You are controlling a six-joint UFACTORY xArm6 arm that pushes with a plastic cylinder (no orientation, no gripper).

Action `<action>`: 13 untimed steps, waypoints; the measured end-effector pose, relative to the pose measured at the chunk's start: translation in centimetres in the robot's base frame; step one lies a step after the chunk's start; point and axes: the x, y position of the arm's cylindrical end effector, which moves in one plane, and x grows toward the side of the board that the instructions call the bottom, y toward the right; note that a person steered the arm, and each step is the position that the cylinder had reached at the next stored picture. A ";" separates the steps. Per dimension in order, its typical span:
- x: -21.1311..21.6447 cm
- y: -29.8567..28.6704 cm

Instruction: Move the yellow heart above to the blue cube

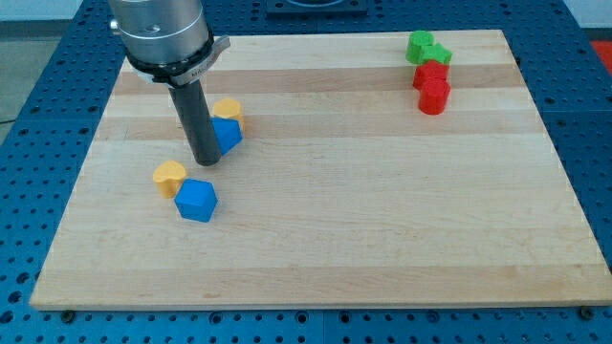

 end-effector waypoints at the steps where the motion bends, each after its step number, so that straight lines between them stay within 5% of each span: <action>1: -1.4 -4.3; 2: -1.3 -10.0; 3: 5.1 -10.2; 4: 6.7 -6.5; 6: 6.0 -3.1; 8: 6.8 -8.3; 11: 4.0 -3.6; 13: 2.4 -7.3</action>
